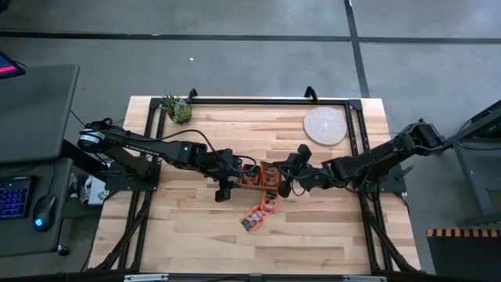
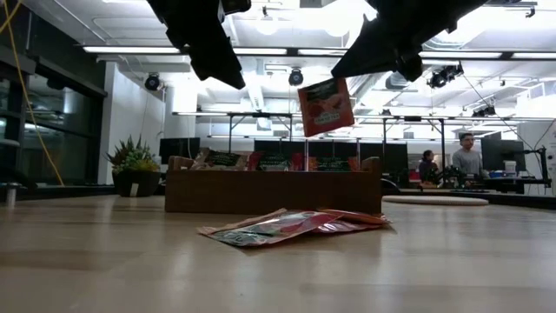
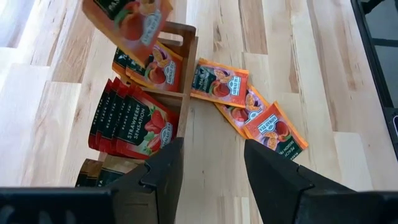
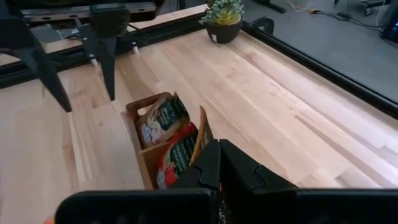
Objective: Pick & Place Tea
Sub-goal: Put the orange tea bag into the right section of the brown wooden organizer
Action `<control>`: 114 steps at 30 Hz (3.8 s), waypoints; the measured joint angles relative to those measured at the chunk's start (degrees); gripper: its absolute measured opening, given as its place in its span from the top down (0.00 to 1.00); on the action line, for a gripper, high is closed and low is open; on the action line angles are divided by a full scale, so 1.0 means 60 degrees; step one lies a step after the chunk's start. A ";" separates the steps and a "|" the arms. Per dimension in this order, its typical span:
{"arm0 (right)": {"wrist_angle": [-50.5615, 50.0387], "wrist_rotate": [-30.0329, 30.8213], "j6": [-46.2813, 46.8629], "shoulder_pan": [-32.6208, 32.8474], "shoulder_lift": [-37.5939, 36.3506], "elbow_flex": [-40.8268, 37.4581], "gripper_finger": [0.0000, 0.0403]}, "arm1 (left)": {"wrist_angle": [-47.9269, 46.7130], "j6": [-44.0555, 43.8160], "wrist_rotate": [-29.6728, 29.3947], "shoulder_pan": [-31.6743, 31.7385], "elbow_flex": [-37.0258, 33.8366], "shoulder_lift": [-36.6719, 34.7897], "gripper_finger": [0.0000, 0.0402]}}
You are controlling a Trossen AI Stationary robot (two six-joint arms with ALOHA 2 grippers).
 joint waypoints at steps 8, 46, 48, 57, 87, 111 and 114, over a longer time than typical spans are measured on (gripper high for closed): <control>-0.0136 0.0240 0.0261 0.0033 0.0219 -0.0010 1.00 | -0.0014 0.0000 -0.0004 0.0000 0.0000 0.0000 0.58; -0.0933 -0.1217 0.1144 -0.0244 0.1333 -0.0018 1.00 | -0.0040 0.0000 -0.0004 0.0000 0.0000 0.0000 0.58; -0.0887 -0.1294 0.1116 -0.0302 0.1333 -0.0018 0.99 | -0.0044 0.0000 -0.0004 0.0000 0.0000 0.0000 0.58; -0.0719 -0.1447 0.1188 -0.0536 0.1297 -0.0018 0.85 | -0.0044 0.0000 -0.0004 0.0000 0.0000 0.0000 0.58; -0.0239 -0.6888 -0.1100 0.0722 0.3186 0.1773 0.63 | 0.0068 -0.0255 -0.0004 0.0000 0.0000 0.0004 0.58; -0.4543 -0.6397 -0.1674 0.0277 0.4578 0.4360 0.63 | 0.0388 -0.3161 -0.0169 -0.0622 -0.0655 -0.0004 0.58; -0.5259 -0.5692 -0.1443 0.0440 0.4045 0.4357 0.63 | 0.1749 -0.4256 -0.0131 -0.1145 -0.1609 -0.0004 0.58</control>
